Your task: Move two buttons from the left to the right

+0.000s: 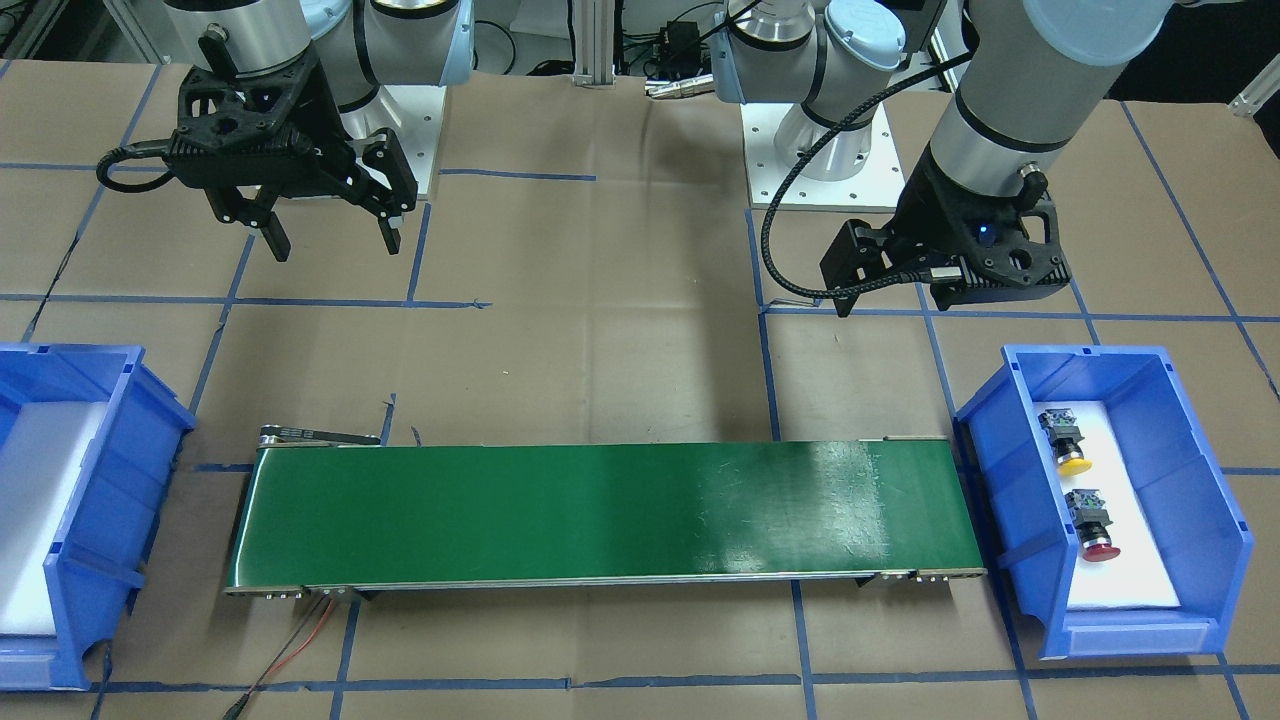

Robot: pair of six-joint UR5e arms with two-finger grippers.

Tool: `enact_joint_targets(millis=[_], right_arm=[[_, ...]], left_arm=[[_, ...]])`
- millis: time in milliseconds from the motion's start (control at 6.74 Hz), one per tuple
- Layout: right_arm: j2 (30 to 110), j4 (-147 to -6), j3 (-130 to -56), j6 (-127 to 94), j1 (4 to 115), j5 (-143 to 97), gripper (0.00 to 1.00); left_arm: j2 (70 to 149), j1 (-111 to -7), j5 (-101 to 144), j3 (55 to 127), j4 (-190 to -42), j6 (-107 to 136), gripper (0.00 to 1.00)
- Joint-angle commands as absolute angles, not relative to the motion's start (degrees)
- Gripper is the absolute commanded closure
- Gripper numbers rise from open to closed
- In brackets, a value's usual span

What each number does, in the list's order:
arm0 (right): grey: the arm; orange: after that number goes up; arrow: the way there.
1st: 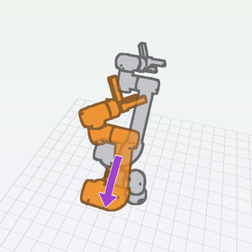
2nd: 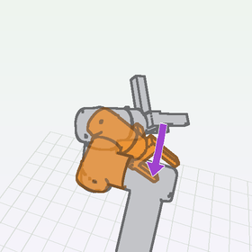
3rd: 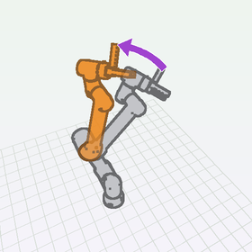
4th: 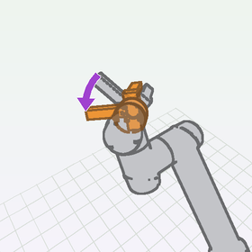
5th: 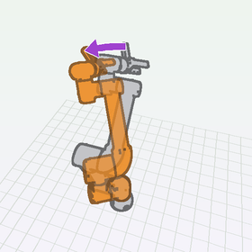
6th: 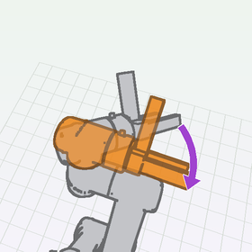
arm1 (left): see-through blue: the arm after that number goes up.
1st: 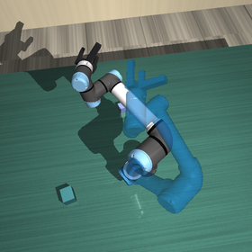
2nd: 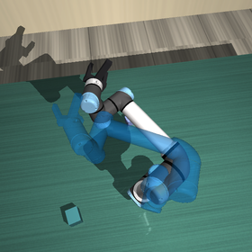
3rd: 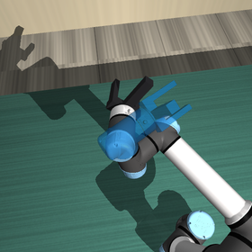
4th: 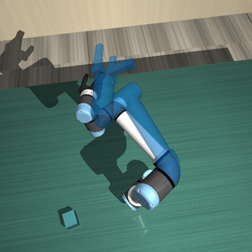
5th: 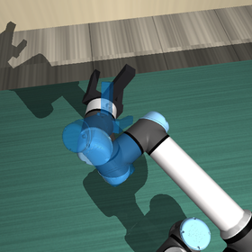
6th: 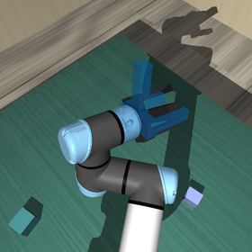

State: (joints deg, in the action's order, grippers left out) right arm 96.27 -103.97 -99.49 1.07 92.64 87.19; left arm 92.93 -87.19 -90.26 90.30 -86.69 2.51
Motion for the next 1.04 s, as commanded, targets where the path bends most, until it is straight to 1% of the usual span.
enact_joint_targets(millis=[0, 742, 891], right_arm=[[96.2, -104.1, -99.6, 1.0, 92.6, 87.1, 0.00], [96.2, -104.1, -99.5, 1.1, 92.6, 87.1, 0.00], [96.2, -104.1, -99.5, 1.0, 92.6, 87.1, 0.00]], left_arm=[[92.9, -87.2, -90.3, 90.5, -86.7, 2.5, 0.00], [92.5, -87.2, -90.3, 90.9, -86.5, 1.9, 0.00], [92.9, -87.1, -90.2, 89.9, -86.5, 1.9, 0.00]])
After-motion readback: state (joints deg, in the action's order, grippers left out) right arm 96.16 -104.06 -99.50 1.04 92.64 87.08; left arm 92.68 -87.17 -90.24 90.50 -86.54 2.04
